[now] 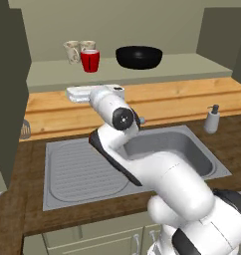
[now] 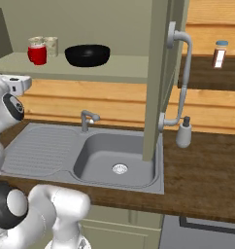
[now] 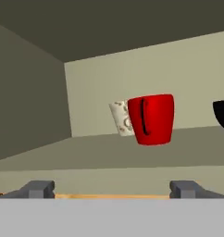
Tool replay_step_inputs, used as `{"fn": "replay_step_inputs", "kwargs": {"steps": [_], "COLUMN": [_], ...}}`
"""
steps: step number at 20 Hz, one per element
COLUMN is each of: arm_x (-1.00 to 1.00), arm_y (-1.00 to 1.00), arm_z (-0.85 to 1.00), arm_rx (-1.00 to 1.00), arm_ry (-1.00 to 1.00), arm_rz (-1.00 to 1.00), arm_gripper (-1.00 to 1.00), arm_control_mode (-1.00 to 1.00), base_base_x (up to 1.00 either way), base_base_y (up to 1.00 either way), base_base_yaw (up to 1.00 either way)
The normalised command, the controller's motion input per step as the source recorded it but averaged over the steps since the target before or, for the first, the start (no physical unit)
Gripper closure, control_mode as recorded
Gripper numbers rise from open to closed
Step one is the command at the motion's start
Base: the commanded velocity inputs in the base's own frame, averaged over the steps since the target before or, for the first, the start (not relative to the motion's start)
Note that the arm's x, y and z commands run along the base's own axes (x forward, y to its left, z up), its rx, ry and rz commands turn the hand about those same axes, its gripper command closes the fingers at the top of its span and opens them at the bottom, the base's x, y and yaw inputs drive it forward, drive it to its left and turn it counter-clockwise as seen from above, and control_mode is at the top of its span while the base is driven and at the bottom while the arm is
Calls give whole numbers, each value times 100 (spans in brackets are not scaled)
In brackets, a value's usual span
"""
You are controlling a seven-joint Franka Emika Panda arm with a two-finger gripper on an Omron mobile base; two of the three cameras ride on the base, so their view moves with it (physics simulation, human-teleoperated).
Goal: Gather all objects into one cabinet and sort the glasses and bowls to opposite sides.
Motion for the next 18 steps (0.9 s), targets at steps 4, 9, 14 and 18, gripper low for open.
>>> {"fn": "replay_step_inputs", "kwargs": {"steps": [4, 9, 14, 18], "arm_x": [-100, -100, -100, -100], "arm_y": [0, -8, -13, -11], "arm_z": [-12, -72, -90, -73], "arm_rx": [8, 2, 0, 0], "arm_ry": [15, 49, 83, 90], "arm_rz": [5, 1, 0, 0], "arm_gripper": [-100, -100, -100, -100], "arm_control_mode": [-100, -100, -100, -100], "base_base_x": [0, 0, 0, 0], "base_base_y": [0, 0, 0, 0], "base_base_yaw": [0, 0, 0, 0]}}
